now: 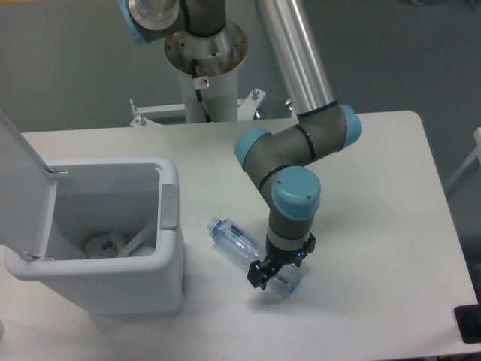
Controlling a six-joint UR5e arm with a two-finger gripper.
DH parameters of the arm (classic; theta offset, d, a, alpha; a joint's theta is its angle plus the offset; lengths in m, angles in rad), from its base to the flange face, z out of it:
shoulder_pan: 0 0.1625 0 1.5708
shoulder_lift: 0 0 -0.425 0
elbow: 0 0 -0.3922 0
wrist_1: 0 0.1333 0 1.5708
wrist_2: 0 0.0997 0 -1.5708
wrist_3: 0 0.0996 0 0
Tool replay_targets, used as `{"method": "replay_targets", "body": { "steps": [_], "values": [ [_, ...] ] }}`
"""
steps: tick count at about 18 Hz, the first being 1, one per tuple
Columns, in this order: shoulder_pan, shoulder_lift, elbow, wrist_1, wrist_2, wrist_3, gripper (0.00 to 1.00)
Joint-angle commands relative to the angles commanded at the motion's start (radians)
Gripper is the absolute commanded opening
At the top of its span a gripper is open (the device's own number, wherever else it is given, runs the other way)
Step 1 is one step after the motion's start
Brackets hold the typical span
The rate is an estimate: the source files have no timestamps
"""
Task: Place the trash in the trash can
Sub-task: 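Grasp the clear water bottle near its base, then lift the bottle and carry it over the trash can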
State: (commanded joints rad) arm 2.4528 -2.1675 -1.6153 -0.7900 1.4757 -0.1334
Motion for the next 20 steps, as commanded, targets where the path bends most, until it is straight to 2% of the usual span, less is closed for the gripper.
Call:
{"method": "replay_targets", "body": {
  "steps": [3, 9, 11, 14, 16, 18, 20],
  "values": [
    [0.000, 0.003, 0.000, 0.000, 0.000, 0.000, 0.67],
    [0.002, 0.021, 0.009, 0.000, 0.000, 0.011, 0.66],
    [0.005, 0.053, 0.024, 0.000, -0.005, 0.014, 0.66],
    [0.021, 0.151, 0.052, 0.002, -0.011, 0.015, 0.66],
    [0.043, 0.202, 0.128, 0.005, -0.055, 0.009, 0.66],
    [0.064, 0.238, 0.228, 0.026, -0.183, 0.008, 0.66],
    [0.067, 0.270, 0.288, 0.054, -0.282, 0.009, 0.66]
  ]
}}
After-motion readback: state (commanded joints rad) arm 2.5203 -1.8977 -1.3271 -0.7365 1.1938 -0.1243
